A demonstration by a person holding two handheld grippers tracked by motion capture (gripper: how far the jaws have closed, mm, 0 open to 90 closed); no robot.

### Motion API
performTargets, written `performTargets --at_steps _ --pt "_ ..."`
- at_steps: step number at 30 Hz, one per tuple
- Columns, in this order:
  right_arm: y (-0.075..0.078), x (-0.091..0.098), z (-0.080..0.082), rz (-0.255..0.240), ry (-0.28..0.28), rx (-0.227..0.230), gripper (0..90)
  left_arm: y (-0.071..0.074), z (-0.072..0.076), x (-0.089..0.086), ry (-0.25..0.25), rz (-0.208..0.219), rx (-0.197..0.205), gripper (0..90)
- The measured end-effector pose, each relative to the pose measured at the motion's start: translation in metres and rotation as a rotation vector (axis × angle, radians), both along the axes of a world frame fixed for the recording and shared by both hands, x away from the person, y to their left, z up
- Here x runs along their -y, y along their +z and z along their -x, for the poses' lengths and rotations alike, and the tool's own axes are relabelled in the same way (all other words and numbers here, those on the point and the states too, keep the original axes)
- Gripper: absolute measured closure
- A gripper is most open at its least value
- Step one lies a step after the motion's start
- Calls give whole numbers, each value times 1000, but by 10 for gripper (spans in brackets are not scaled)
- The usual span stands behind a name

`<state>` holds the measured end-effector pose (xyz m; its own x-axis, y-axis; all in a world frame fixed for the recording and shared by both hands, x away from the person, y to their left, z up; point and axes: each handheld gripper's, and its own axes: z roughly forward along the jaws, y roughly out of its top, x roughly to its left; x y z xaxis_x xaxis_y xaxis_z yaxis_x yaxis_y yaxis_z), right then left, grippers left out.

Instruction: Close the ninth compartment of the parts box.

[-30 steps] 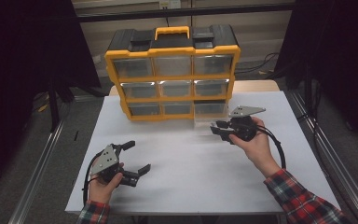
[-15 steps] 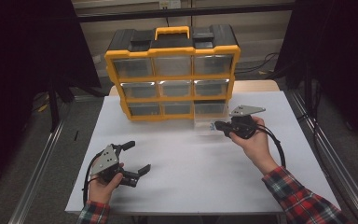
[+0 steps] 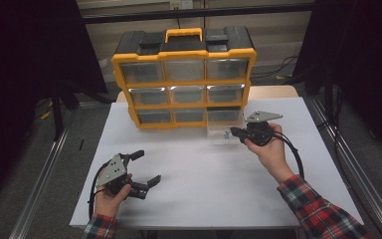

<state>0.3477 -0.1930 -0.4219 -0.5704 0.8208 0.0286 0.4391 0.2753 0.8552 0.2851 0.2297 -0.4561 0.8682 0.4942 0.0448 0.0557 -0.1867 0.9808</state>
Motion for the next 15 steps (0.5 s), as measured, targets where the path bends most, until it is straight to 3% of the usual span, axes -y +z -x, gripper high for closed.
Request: performTargets --at_steps 15 --pt "-1 -7 -5 -4 -12 27 900 0 0 0 0 2 0 4"
